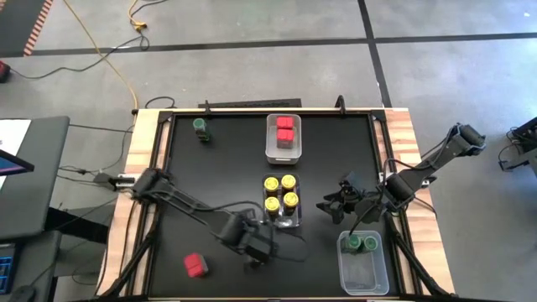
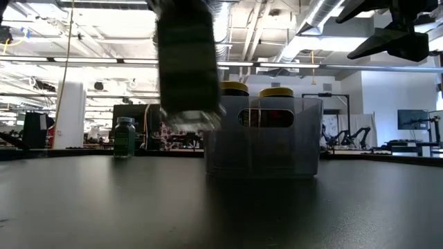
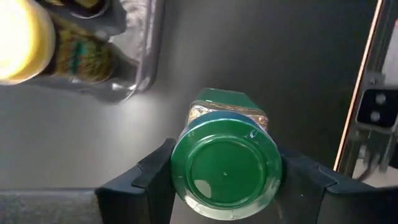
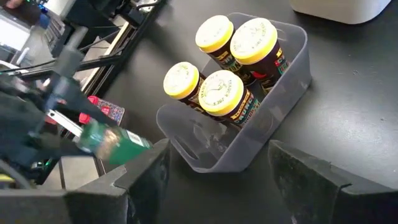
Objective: Sort spices by type
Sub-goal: Put the bottom green seasoning bottle into the transparent bin
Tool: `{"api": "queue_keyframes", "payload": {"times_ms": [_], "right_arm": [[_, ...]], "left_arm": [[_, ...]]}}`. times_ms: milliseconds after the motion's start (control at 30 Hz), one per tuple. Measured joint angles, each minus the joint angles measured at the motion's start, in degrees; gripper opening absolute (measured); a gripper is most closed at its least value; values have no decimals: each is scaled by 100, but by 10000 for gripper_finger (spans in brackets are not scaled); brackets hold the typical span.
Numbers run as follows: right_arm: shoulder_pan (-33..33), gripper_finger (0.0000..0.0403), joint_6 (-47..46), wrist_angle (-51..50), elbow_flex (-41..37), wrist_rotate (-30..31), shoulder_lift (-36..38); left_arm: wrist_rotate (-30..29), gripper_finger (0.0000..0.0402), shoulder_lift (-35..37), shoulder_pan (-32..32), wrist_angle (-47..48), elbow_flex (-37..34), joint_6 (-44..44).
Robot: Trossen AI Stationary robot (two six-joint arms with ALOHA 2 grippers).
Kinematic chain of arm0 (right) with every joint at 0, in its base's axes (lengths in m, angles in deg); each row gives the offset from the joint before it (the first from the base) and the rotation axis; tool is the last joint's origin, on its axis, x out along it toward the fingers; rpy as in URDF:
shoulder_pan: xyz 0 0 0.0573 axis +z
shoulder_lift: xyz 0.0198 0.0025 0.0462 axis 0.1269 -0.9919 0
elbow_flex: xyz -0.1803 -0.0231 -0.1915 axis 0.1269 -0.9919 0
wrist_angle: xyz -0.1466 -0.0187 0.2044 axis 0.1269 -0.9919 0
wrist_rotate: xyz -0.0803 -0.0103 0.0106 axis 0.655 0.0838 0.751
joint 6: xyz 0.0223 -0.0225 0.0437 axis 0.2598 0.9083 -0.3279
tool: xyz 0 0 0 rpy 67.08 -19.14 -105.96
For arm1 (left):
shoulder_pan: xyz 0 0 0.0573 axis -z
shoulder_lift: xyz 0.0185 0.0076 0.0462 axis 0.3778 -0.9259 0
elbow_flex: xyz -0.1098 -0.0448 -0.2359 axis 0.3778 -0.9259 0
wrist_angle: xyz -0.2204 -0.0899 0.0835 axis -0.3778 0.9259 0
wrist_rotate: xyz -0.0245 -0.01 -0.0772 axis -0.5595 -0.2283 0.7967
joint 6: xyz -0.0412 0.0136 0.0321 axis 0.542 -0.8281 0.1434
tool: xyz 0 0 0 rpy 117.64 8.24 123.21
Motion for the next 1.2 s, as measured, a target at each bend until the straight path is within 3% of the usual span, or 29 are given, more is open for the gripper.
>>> {"api": "queue_keyframes", "payload": {"times_ms": [233, 433, 1200], "right_arm": [[1, 295, 131, -22, 0, -30, 1], [2, 295, 169, -61, 0, -105, 0], [2, 295, 305, -243, 0, -125, 0]], "left_arm": [[549, 206, -913, -272, 2, 820, 176], [598, 206, -1352, -378, 25, 1371, 175], [406, 224, -1409, -509, 127, 1431, 278]]}}
